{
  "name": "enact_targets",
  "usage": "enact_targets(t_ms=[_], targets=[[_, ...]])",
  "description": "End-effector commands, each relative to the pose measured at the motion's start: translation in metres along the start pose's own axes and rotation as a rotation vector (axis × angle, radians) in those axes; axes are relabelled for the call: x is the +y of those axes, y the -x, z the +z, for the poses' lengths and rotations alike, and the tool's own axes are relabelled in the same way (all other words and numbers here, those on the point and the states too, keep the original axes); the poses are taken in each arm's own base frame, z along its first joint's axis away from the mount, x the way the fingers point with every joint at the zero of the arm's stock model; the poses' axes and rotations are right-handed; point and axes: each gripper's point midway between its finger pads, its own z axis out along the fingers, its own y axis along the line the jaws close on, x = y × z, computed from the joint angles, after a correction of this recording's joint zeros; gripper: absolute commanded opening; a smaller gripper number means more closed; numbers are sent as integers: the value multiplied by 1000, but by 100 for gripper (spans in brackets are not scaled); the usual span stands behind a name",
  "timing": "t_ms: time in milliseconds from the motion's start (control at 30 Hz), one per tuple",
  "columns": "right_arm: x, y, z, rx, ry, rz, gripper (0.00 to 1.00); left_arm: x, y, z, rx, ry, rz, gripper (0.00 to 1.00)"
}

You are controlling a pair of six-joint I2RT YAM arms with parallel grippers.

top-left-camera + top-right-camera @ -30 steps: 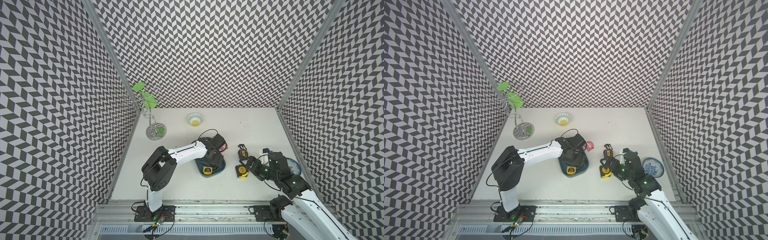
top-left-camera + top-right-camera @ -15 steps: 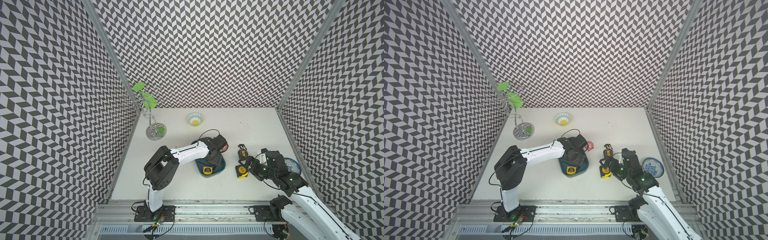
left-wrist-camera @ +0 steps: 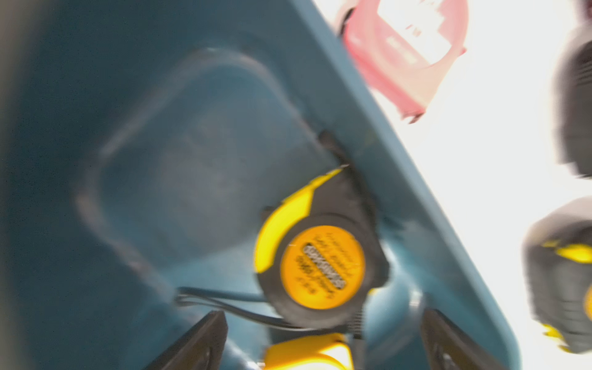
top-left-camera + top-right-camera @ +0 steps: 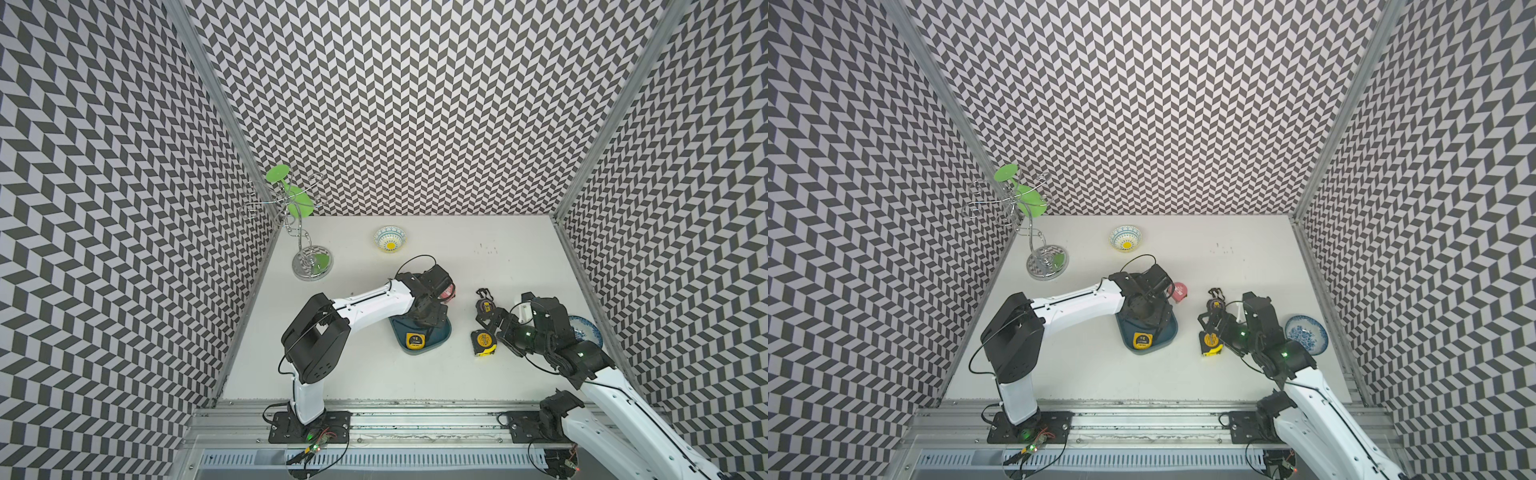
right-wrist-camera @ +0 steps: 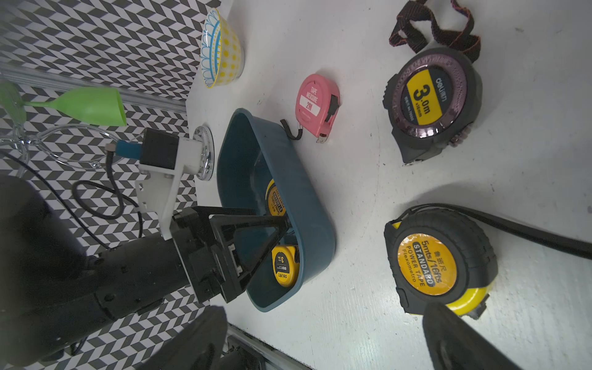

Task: Take the tape measure out of the storage box
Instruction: Pick up the tape measure from the storage box.

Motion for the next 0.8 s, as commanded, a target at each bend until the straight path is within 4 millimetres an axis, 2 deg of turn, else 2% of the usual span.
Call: enact_targets(t_ms=[0, 200, 467, 767], targets=[[17, 13, -4, -40, 52, -39, 100, -20, 12, -12, -27, -134, -118, 99], [15, 14, -5, -41, 52, -40, 100, -5, 21, -8, -29, -106, -223, 99], [11, 17, -5, -48, 54, -34, 100, 7, 24, -5, -21, -69, -241, 98], [8, 22, -4, -51, 53, -29, 100, 11, 17, 20, 29, -23, -215, 98]])
